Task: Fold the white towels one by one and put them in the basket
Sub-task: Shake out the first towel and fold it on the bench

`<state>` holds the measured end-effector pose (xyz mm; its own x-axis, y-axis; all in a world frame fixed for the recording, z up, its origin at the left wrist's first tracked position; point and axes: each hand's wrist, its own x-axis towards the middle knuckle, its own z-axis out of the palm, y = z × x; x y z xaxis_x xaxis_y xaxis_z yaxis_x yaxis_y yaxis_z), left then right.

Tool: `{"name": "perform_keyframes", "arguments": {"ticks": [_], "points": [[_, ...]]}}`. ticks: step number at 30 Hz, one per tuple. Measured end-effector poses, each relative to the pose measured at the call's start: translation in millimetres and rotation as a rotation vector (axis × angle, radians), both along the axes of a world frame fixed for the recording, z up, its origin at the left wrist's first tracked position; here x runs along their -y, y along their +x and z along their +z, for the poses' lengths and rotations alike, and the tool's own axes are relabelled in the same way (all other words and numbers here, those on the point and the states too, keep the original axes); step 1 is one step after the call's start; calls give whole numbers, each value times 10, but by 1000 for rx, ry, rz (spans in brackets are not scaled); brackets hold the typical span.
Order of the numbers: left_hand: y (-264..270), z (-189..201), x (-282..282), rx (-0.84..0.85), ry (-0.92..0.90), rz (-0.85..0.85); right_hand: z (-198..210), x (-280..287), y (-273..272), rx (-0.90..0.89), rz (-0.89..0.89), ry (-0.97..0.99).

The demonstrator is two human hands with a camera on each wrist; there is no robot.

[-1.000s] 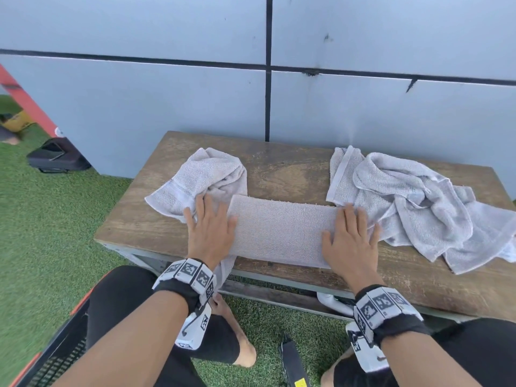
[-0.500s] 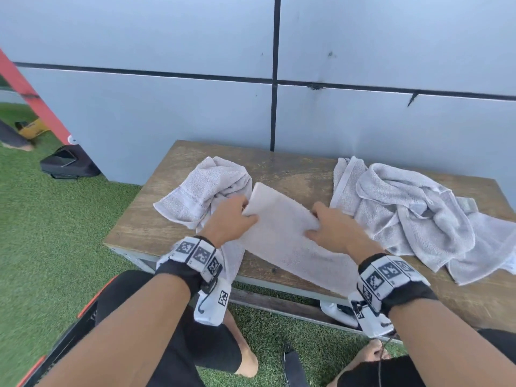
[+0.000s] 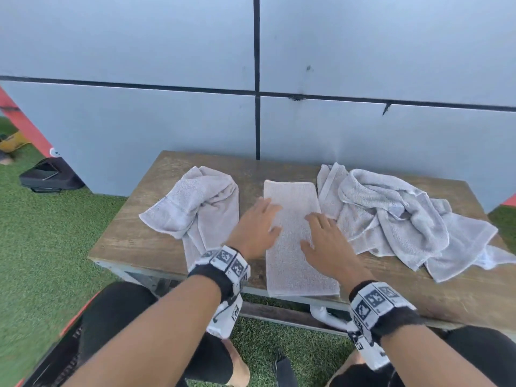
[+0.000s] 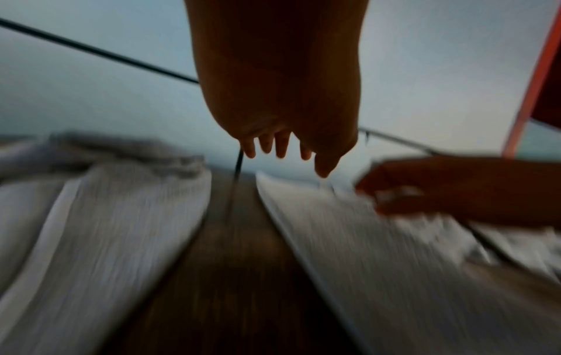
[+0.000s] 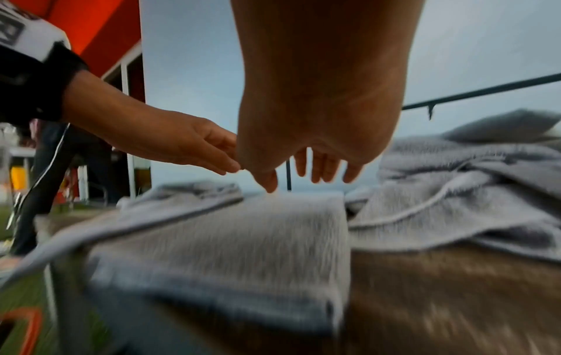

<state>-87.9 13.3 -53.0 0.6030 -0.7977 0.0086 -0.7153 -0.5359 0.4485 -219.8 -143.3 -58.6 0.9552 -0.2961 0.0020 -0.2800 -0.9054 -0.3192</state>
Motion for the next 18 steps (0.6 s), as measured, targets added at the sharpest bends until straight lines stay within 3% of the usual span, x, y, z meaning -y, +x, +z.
{"name": "perform_keyframes", "arguments": {"ticks": [2,6,13,18], "points": [[-277,-261,6,6,137,-59,-212,-72,-23,-84,95,-36],[-528,-584,-70,34,235,13,-504,-152,-142,-161,56,-62],[-373,-594,-248,105,264,51,-507,-38,-217,-169,64,-7],[-256,-559,-457,32,253,11,-368,77,-302,-197,110,71]]}}
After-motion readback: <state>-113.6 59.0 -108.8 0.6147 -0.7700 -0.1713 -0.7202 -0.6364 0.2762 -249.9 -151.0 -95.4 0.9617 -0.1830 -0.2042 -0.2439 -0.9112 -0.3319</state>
